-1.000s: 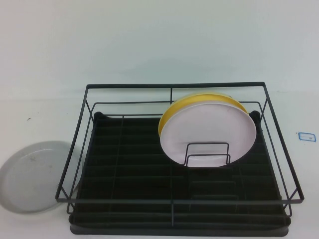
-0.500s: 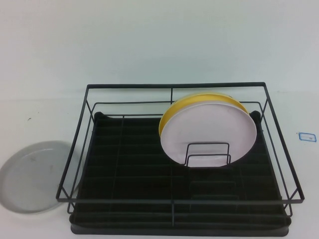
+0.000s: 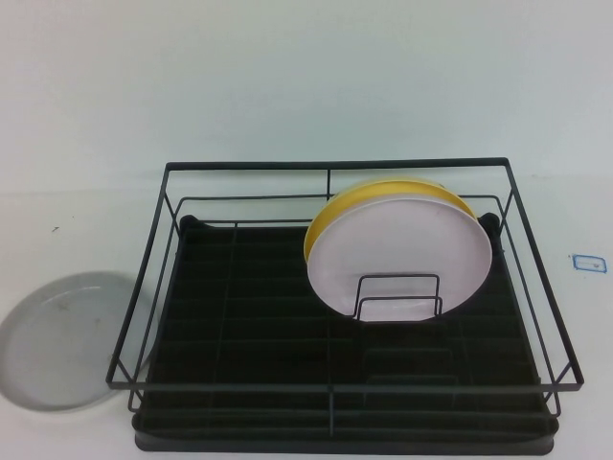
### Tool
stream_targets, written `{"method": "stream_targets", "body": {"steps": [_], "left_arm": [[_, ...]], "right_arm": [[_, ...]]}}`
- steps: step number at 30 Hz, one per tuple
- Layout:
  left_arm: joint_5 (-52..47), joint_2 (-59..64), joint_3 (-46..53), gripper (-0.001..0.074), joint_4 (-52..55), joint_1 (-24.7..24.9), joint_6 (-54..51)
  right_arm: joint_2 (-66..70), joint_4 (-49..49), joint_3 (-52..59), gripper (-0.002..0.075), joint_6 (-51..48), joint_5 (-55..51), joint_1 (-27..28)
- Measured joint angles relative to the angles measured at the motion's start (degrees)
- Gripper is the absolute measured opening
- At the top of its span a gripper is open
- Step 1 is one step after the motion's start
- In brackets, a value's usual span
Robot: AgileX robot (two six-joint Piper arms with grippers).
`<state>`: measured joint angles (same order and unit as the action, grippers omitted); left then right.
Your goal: Place plate on rack
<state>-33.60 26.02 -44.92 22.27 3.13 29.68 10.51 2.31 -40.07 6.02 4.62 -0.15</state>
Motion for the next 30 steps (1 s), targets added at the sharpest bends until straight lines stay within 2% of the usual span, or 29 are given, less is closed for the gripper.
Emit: {"method": "stream_targets", "body": {"steps": [4, 9, 11, 13, 18, 21, 23, 26, 28, 30], "left_arm": [[-2.1, 4.1, 0.0, 0.0001, -0.1, 0.0, -9.0], [-2.9, 12.2, -0.1, 0.0001, -0.5, 0.0, -9.4], [-2.9, 15.9, -0.2, 0.0001, -0.7, 0.0, -9.4], [-2.4, 18.8, -0.4, 0.0002, -4.6, 0.0, -11.0], [2.0, 25.0, -2.2, 0.0002, -28.0, -0.1, -26.9], [3.3, 28.6, -4.1, 0.0002, -31.6, -1.3, -31.4], [3.0, 31.2, -5.5, 0.0002, -29.9, -3.8, -31.3], [1.5, 35.9, -6.4, 0.0002, -30.6, -10.8, -31.3], [1.5, 39.0, -6.4, 0.0002, -35.6, -15.7, -31.4], [1.5, 42.7, -6.4, 0.0002, -45.1, -21.0, -38.1]], "right_arm": [[0.0, 0.0, 0.0, -0.0002, 0.2, -7.6, 0.0], [1.3, 0.6, 1.3, -0.0002, -6.4, -19.5, 0.0], [3.4, 3.9, 1.7, -0.0002, -14.4, -27.0, 0.0], [5.9, 11.7, 1.9, -0.0002, -27.4, -34.8, -0.3], [11.1, 37.3, 2.3, -0.0002, -60.3, -49.9, -3.7], [14.1, 45.5, 2.4, -0.0002, -69.3, -54.6, -5.2], [16.2, 47.5, 2.4, -0.0002, -70.8, -55.1, -5.8], [18.7, 48.3, 2.4, -0.0002, -71.3, -55.2, -5.8], [20.1, 48.6, 2.4, -0.0002, -71.3, -55.2, -5.8], [21.1, 48.8, 2.4, -0.0002, -71.3, -55.2, -5.8]]}}
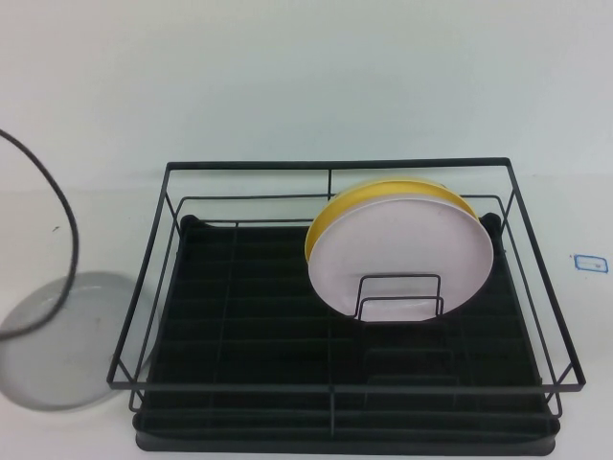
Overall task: Place plate on rack
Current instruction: Pick up the plate from the table
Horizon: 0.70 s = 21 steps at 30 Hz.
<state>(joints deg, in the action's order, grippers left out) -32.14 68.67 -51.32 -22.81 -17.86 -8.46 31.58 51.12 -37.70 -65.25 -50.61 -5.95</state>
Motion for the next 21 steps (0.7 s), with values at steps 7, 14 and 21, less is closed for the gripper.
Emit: {"method": "stream_targets", "body": {"steps": [7, 14, 21], "left_arm": [[-6.9, 12.8, 0.0, 0.0001, -28.4, -10.6, -26.9], [-5.3, 22.3, 0.0, 0.0004, -22.4, -11.3, -28.0], [0.2, 26.6, 0.0, 0.0291, -17.8, -11.3, -26.5]], "right_arm": [[2.9, 1.8, 0.0, -0.0002, 0.0, -0.6, -2.1], [6.6, 2.1, 0.0, 0.0013, 0.6, -1.5, -3.4], [9.4, 2.5, 0.0, 0.0092, 1.0, -1.7, -3.4]]}}
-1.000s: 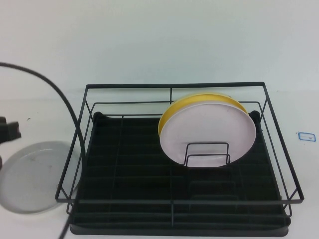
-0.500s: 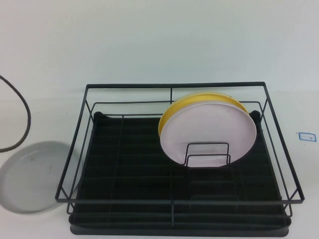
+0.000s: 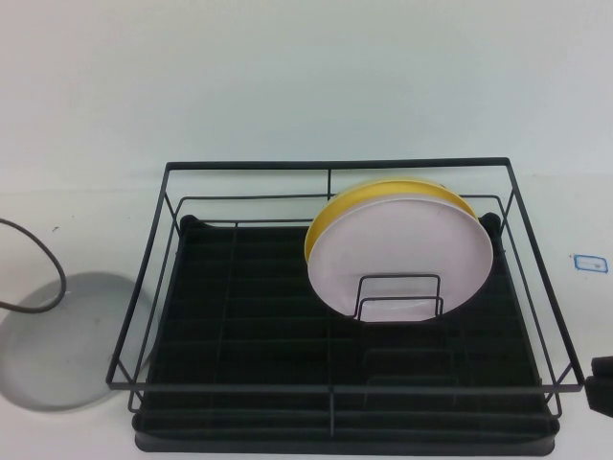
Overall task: Place plate on rack
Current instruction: Pick up the plate from the table
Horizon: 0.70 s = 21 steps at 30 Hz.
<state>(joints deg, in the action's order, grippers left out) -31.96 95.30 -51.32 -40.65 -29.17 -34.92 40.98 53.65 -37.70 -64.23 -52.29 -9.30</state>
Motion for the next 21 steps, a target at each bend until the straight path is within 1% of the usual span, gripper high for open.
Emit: {"method": "stream_targets", "body": {"steps": [1, 3, 9, 12, 14, 16, 17, 18, 19, 21], "left_arm": [[0.3, 0.8, 0.0, 0.0335, -0.1, 0.0, 0.2], [0.9, 2.4, 0.0, 0.0363, -1.1, 0.0, 0.2], [2.4, 7.1, -0.1, 0.033, -2.4, 0.3, -0.7], [2.9, 9.0, -0.1, 0.0309, -5.0, 0.6, -2.3], [2.9, 10.2, -0.1, 0.0279, -6.8, 0.8, -4.4], [2.9, 11.3, -0.1, 0.022, -8.1, 1.2, -5.7], [2.9, 11.7, -0.1, 0.0178, -8.1, 1.3, -5.8], [2.9, 12.0, -0.1, 0.0107, -8.1, 1.3, -5.8], [2.9, 12.2, -0.1, 0.002, -8.1, 1.4, -5.7], [2.9, 12.2, -0.1, 0.0006, -8.1, 1.4, -6.3]], "right_arm": [[0.4, 0.3, 0.0, 0.0098, 0.1, 0.0, 0.0], [0.8, 0.6, 0.0, 0.0104, 0.1, -0.1, 0.0], [1.2, 2.8, 0.0, 0.0108, 0.1, -0.2, 0.0], [1.2, 3.3, 0.0, 0.0108, 0.1, -0.2, 0.0], [1.2, 3.4, 0.0, 0.0108, 0.1, -0.2, 0.0], [1.2, 3.8, 0.0, 0.0108, 0.1, -0.2, 0.0], [1.2, 3.9, 0.0, 0.0108, 0.1, -0.2, 0.0], [1.2, 4.2, 0.0, 0.0108, 0.1, -0.2, 0.0], [1.2, 4.3, 0.0, 0.0108, 0.1, -0.2, 0.0], [1.2, 4.7, 0.0, 0.0108, 0.1, -0.2, 0.0]]}}
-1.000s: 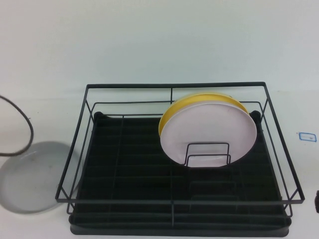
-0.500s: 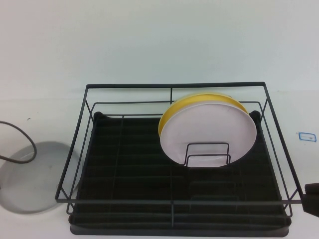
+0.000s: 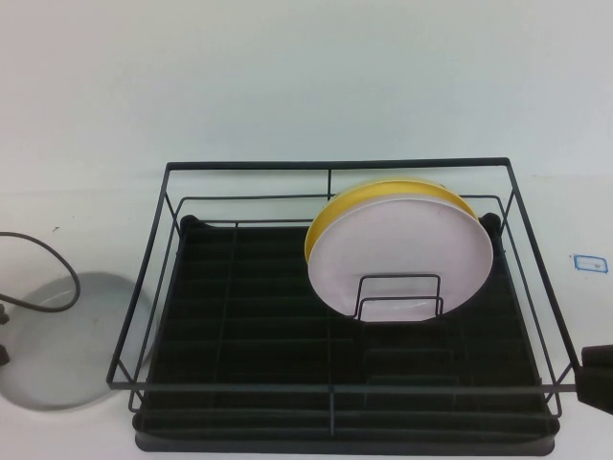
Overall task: Place plate on rack
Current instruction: Pick up the plate from the table
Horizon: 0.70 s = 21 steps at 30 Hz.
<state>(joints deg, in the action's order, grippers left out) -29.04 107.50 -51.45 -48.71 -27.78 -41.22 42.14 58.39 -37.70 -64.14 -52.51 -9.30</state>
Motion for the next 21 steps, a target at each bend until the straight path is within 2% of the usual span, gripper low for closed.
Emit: {"method": "stream_targets", "body": {"steps": [8, 16, 19, 21], "left_arm": [[0.1, -5.3, -1.1, 0.0001, -1.1, -0.1, -1.1], [5.9, -24.7, -1.1, 0.0, -4.2, -0.1, -1.9], [3.3, -33.9, -1.1, 0.0, -6.2, 1.0, -3.4], [0.4, -39.2, -1.0, 0.0001, -8.8, 3.9, -7.0]], "right_arm": [[0.0, 1.4, 0.0, 0.0106, 0.0, -0.1, 0.0], [0.0, 3.6, 0.0, 0.0106, 0.0, -1.1, 0.0], [0.0, 5.3, 0.0, 0.0106, 0.0, -1.1, 0.0], [0.0, 7.7, 0.0, 0.0106, 0.0, -0.5, 0.0]]}}
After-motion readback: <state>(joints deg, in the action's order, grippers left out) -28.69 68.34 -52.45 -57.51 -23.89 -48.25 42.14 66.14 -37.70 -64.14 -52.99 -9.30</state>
